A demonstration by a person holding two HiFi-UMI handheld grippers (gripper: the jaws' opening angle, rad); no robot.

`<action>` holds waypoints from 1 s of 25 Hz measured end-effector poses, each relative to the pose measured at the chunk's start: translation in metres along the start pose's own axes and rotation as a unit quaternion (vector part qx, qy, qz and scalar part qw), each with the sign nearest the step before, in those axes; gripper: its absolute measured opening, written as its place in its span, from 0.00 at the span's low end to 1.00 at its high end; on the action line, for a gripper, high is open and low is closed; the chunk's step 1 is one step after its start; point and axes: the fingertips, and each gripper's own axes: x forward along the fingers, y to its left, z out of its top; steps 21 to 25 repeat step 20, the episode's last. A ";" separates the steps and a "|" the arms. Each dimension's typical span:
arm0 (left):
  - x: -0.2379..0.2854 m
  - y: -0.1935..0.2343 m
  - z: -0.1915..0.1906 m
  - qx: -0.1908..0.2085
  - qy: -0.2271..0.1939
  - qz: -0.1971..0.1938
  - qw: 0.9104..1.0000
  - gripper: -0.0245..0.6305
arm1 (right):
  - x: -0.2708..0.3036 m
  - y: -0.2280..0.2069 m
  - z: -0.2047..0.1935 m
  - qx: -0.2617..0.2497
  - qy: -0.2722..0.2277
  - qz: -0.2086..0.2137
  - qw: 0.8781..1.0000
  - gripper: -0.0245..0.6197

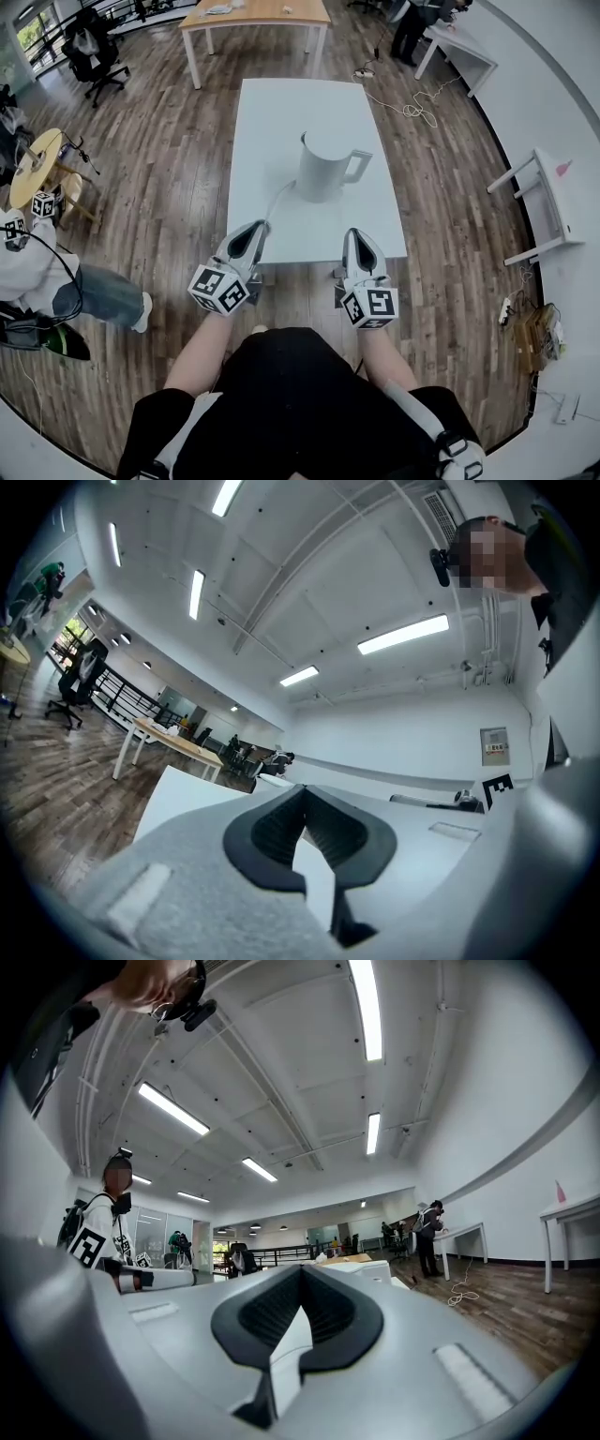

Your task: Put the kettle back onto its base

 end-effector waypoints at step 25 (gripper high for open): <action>0.018 0.011 -0.009 -0.030 0.033 -0.004 0.999 0.04 | 0.020 -0.003 -0.005 0.011 0.003 0.020 1.000 0.05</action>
